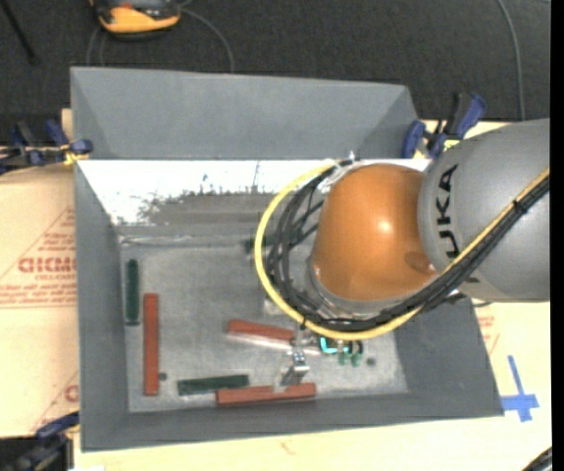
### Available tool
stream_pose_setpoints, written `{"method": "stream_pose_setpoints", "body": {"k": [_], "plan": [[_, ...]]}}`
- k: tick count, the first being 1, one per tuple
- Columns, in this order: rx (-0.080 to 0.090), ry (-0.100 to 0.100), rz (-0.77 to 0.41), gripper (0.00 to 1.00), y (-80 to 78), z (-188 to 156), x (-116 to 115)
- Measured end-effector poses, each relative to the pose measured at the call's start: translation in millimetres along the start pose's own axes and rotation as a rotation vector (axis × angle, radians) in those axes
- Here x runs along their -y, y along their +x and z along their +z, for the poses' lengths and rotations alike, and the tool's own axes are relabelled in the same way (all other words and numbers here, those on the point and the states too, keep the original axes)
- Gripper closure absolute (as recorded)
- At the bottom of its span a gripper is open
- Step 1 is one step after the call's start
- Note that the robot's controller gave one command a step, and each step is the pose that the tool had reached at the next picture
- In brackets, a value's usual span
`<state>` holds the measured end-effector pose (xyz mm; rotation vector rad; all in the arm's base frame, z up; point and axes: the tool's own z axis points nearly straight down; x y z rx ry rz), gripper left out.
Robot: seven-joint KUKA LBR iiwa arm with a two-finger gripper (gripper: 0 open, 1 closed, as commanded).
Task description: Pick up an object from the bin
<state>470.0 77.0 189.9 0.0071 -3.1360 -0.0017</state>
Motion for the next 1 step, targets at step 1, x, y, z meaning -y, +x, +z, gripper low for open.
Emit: {"method": "stream_pose_setpoints", "body": {"k": [1], "plan": [[0.007, -0.001, 0.003, 0.00, -1.8, -3.4, 0.2]]}}
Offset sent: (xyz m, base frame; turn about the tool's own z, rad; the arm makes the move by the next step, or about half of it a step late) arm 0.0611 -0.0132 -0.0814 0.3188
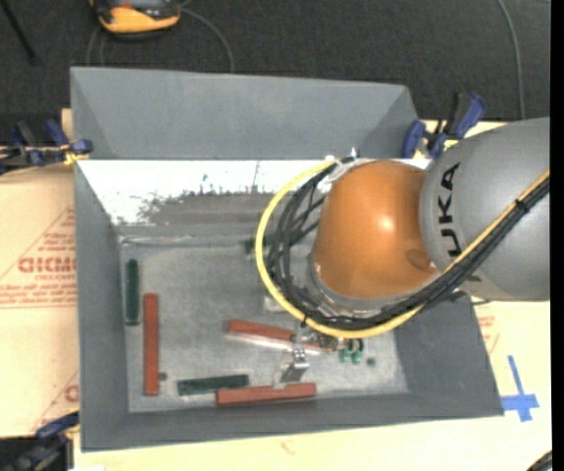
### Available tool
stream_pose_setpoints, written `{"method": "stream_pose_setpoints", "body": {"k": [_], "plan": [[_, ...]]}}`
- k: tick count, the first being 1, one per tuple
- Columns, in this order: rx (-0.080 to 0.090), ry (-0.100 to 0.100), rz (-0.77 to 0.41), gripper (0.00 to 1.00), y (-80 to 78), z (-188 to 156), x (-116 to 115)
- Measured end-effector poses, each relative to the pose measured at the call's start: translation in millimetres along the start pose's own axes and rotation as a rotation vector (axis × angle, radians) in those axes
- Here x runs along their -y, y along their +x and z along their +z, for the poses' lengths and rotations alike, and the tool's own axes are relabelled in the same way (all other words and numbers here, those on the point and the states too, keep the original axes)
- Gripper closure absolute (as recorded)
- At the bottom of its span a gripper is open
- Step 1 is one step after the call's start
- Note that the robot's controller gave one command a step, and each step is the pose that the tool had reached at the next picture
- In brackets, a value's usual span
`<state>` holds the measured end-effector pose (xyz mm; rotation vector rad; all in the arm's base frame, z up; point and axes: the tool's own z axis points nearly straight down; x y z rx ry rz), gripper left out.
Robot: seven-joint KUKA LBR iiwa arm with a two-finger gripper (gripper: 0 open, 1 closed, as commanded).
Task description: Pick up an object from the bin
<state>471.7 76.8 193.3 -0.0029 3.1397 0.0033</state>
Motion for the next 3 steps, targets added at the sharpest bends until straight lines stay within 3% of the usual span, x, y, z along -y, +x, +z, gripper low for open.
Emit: {"method": "stream_pose_setpoints", "body": {"k": [1, 2, 3], "plan": [[0.007, -0.001, 0.090, 0.00, -18.1, 20, 4], [0.001, 0.002, 0.200, 0.00, -34.2, 71, 8], [0.000, 0.003, 0.149, 0.00, -34.9, 80, 9]]}}
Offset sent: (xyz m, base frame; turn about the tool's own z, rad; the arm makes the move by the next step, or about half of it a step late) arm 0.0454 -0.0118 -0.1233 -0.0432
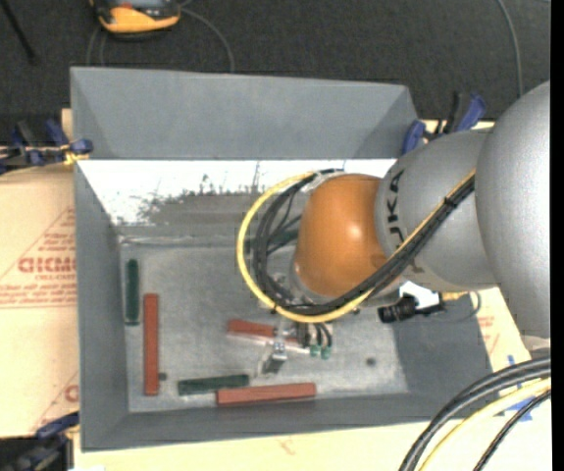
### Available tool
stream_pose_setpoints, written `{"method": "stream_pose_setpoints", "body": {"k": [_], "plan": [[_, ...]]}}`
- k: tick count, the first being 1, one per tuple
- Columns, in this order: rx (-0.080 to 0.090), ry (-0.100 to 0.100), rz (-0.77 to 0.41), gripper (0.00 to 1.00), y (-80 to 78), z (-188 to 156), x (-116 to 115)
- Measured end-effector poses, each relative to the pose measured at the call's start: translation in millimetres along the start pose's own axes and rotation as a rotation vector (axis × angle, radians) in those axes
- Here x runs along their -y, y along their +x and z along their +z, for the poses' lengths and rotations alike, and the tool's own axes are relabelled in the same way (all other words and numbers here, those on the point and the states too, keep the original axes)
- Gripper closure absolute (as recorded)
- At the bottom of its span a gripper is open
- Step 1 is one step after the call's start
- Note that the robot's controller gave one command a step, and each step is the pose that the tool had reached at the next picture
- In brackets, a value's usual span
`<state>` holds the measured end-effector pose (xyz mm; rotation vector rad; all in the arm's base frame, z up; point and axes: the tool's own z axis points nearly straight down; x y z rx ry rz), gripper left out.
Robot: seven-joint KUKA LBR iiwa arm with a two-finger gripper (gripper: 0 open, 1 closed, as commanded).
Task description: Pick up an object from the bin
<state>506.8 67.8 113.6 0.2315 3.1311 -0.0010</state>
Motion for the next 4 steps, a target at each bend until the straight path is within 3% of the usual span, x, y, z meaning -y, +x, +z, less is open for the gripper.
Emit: {"method": "stream_pose_setpoints", "body": {"k": [1, 2, 3, 4], "plan": [[0.001, -0.001, 0.022, 1.00, -44.6, 29, -41], [0.000, -0.002, 0.023, 1.00, -44.6, 29, -41], [-0.005, 0.002, -0.047, 1.00, -38.9, -11, -38], [0.003, -0.001, -0.064, 1.00, -39.4, -35, -7]]}}
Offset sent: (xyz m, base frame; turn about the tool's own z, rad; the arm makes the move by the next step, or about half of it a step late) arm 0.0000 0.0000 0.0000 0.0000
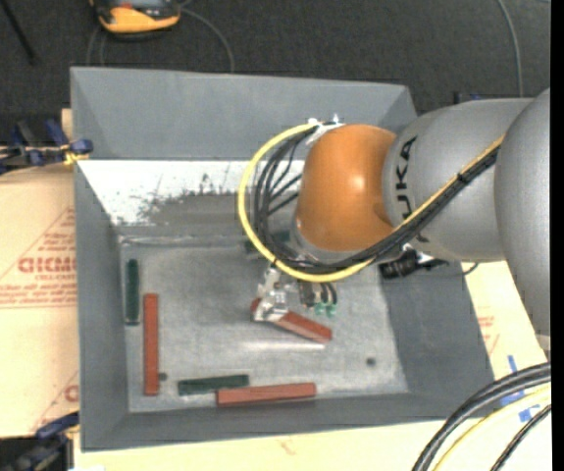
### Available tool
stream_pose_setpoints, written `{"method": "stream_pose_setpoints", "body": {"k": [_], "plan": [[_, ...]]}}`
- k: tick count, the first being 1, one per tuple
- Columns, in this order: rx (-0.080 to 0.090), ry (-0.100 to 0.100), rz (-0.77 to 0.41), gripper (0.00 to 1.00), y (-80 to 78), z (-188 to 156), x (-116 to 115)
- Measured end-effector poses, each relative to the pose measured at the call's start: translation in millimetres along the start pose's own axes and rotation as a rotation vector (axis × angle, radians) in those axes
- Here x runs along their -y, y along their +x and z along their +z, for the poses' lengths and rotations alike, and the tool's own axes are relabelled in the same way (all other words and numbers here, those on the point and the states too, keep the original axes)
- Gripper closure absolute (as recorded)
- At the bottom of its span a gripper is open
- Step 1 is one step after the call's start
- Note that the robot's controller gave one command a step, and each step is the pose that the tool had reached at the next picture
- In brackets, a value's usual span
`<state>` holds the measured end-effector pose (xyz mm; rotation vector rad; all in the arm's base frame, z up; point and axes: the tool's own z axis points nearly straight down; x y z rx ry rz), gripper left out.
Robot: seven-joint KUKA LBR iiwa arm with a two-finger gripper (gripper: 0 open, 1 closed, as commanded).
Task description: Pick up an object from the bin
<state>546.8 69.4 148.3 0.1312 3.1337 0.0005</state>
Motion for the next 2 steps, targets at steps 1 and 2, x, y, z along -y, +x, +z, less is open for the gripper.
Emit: {"method": "stream_pose_setpoints", "body": {"k": [1, 2], "plan": [[-0.010, 0.003, -0.095, 1.00, 3.2, -45, 2], [-0.006, 0.001, -0.214, 1.00, 14.0, -103, -7]]}}
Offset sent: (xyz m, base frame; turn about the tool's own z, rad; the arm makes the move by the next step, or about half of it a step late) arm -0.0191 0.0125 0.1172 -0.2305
